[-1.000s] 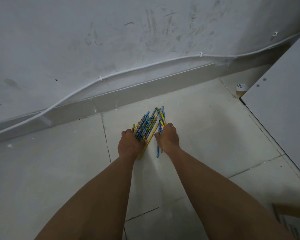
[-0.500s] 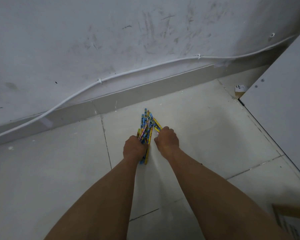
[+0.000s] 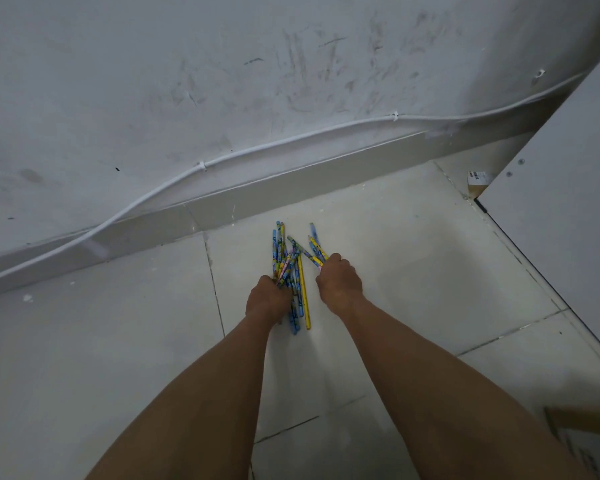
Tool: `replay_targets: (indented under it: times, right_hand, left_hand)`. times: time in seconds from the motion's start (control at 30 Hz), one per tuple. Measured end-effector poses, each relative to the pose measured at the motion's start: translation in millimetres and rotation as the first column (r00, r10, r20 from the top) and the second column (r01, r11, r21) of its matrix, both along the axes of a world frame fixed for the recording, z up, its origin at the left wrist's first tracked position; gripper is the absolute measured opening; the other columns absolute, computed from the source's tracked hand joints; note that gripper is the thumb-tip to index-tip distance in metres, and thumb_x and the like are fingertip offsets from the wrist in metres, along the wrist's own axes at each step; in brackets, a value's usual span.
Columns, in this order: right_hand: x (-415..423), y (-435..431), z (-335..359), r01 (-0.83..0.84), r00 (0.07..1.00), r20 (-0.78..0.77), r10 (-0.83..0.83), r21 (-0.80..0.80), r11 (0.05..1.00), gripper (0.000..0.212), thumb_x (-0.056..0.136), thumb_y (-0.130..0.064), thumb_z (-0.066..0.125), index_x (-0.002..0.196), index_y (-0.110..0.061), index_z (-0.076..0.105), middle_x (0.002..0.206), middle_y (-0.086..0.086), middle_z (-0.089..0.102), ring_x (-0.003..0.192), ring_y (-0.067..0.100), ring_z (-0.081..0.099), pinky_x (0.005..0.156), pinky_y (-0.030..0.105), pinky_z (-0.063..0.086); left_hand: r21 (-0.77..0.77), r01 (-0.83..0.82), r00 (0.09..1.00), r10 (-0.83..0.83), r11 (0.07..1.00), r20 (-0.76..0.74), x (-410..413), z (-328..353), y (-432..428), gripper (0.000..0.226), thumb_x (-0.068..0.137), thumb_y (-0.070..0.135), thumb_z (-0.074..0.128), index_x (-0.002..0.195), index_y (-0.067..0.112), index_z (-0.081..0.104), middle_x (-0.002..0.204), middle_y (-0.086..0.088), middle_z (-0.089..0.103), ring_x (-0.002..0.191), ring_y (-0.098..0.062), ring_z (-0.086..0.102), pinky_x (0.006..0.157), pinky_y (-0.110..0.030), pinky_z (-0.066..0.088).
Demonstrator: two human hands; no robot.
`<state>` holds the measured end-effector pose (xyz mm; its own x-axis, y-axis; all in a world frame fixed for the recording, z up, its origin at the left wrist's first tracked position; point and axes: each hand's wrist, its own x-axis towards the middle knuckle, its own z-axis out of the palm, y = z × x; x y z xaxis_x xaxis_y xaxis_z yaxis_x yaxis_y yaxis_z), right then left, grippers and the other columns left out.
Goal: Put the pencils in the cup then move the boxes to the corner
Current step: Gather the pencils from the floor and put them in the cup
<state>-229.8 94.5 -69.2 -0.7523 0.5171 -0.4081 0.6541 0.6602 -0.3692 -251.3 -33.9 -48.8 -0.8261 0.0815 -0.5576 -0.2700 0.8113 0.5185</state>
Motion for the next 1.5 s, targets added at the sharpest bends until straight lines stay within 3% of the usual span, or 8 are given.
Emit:
replay_targets:
  times: [0.2, 0.47, 0.57, 0.83, 0.93, 1.17, 1.33, 1.5]
  right_hand:
    - [-1, 0, 3, 0.068, 0.997, -0.023, -0.069, -0.060, 0.996, 0.040, 0.098, -0.030, 0.044, 0.125, -0.001, 0.045, 0.127, 0.019, 0.053, 0.116, 0.033, 0.051, 0.090, 0.037, 0.044]
    - [-12, -18, 4, 0.046, 0.997, -0.049, -0.056, -0.183, 0.982, 0.035, 0.099, -0.023, 0.040, 0.126, 0.000, 0.038, 0.119, 0.023, 0.058, 0.109, 0.039, 0.056, 0.077, 0.038, 0.042]
    - [-13, -26, 2, 0.013, 0.997, -0.068, -0.023, -0.142, 0.990, 0.037, 0.101, -0.024, 0.038, 0.130, 0.000, 0.037, 0.128, 0.021, 0.054, 0.117, 0.039, 0.051, 0.086, 0.041, 0.043]
    - [-17, -40, -1, -0.019, 0.992, -0.126, 0.004, -0.116, 0.993, 0.055, 0.095, -0.044, 0.052, 0.128, -0.003, 0.038, 0.134, 0.017, 0.044, 0.124, 0.035, 0.043, 0.090, 0.042, 0.042]
    - [-17, -46, -1, -0.030, 0.994, -0.107, 0.021, -0.086, 0.996, 0.060, 0.089, -0.041, 0.062, 0.129, -0.004, 0.035, 0.133, 0.015, 0.041, 0.123, 0.033, 0.042, 0.090, 0.041, 0.044]
    - [-23, -51, 4, 0.012, 0.998, -0.066, -0.017, -0.075, 0.997, 0.057, 0.086, -0.028, 0.066, 0.129, -0.002, 0.039, 0.133, 0.017, 0.045, 0.122, 0.033, 0.047, 0.094, 0.042, 0.045]
    - [-24, -54, 0, 0.008, 0.999, -0.037, -0.011, -0.064, 0.998, 0.051, 0.088, -0.025, 0.062, 0.128, 0.000, 0.043, 0.131, 0.017, 0.048, 0.123, 0.033, 0.046, 0.095, 0.041, 0.044]
    - [-24, -60, -5, -0.053, 0.998, -0.034, 0.053, -0.017, 0.998, 0.038, 0.095, -0.015, 0.053, 0.127, 0.001, 0.042, 0.131, 0.019, 0.045, 0.121, 0.032, 0.046, 0.093, 0.038, 0.046]
  left_hand:
    - [0.068, -0.087, 0.995, 0.083, 0.994, 0.048, -1, -3, -4, 0.031, 0.095, 0.025, 0.048, 0.117, 0.004, 0.049, 0.115, -0.018, 0.058, 0.089, -0.027, 0.050, 0.074, -0.033, 0.042]
    - [0.122, -0.224, 0.970, 0.209, 0.967, 0.124, -1, -4, -6, 0.035, 0.095, 0.018, 0.042, 0.126, 0.001, 0.040, 0.123, -0.022, 0.052, 0.112, -0.037, 0.053, 0.090, -0.041, 0.048]
    - [0.136, -0.250, 0.964, 0.234, 0.959, 0.126, -1, -5, -6, 0.036, 0.097, 0.014, 0.039, 0.129, -0.001, 0.037, 0.125, -0.023, 0.050, 0.115, -0.036, 0.051, 0.093, -0.042, 0.046]
    - [0.272, -0.316, 0.945, 0.276, 0.909, 0.176, -9, -11, -11, 0.025, 0.089, 0.010, 0.054, 0.112, 0.000, 0.057, 0.096, -0.018, 0.063, 0.078, -0.027, 0.060, 0.064, -0.034, 0.053]
    - [0.319, -0.369, 0.926, 0.318, 0.873, 0.201, -10, -14, -10, 0.028, 0.091, 0.022, 0.061, 0.108, 0.000, 0.064, 0.085, -0.013, 0.065, 0.060, -0.018, 0.054, 0.045, -0.022, 0.041]
    - [0.299, -0.385, 0.919, 0.331, 0.873, 0.215, -9, -19, -14, 0.035, 0.084, 0.006, 0.061, 0.119, 0.003, 0.057, 0.109, -0.019, 0.065, 0.090, -0.029, 0.061, 0.072, -0.034, 0.054]
    - [0.336, -0.438, 0.893, 0.360, 0.834, 0.272, -8, -16, -16, 0.029, 0.085, 0.001, 0.055, 0.113, 0.001, 0.060, 0.099, -0.017, 0.065, 0.080, -0.025, 0.059, 0.058, -0.029, 0.049]
    - [0.372, -0.463, 0.879, 0.361, 0.804, 0.313, -7, -14, -16, 0.025, 0.087, 0.000, 0.055, 0.111, -0.004, 0.061, 0.096, -0.023, 0.067, 0.076, -0.026, 0.059, 0.071, -0.037, 0.053]
